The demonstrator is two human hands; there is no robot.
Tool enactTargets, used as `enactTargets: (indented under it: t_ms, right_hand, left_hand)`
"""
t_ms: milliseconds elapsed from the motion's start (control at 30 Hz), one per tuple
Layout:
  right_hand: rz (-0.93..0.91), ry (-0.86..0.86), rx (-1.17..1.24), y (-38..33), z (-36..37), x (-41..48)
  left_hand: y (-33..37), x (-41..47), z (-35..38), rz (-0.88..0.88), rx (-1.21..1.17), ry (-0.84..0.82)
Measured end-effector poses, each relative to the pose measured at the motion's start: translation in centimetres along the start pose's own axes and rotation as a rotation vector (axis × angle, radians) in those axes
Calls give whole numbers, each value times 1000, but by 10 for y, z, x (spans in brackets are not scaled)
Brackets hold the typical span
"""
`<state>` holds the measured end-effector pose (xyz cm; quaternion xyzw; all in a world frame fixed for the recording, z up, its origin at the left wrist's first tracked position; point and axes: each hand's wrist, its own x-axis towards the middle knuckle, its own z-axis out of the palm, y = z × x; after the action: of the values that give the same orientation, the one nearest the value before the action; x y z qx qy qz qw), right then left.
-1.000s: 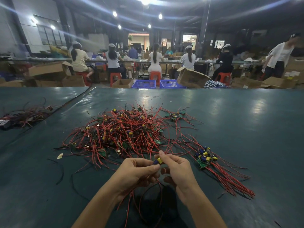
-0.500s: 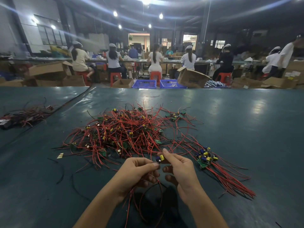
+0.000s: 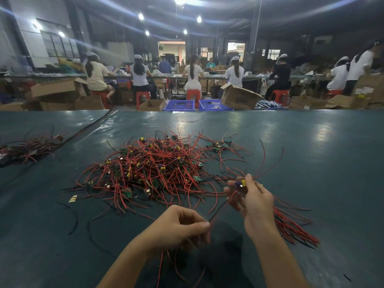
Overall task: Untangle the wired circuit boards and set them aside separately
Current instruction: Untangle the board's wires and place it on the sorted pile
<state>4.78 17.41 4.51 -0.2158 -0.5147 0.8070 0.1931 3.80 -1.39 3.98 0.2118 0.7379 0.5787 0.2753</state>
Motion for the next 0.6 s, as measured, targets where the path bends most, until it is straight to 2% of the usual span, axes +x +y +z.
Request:
enactTargets:
  t_ms: [100,167,300,400,600]
  right_hand:
    - [47,-21,-7,-14,-9,8]
    - [39,-15,-45,-24,-13,13]
    - [-78,139,53,-36,-11,20]
    - [-56,246,141,-36,-4,24]
    - [31,339,643,-37,14,33]
  left_hand:
    - [0,-2,3,17,74,-132]
    - [-1,0,4,8,59,-137]
    - [-3,4,1,5,10,20]
    - [-3,6,-1,-3,-50,148]
    - [-5,8,-3,-28,-145,238]
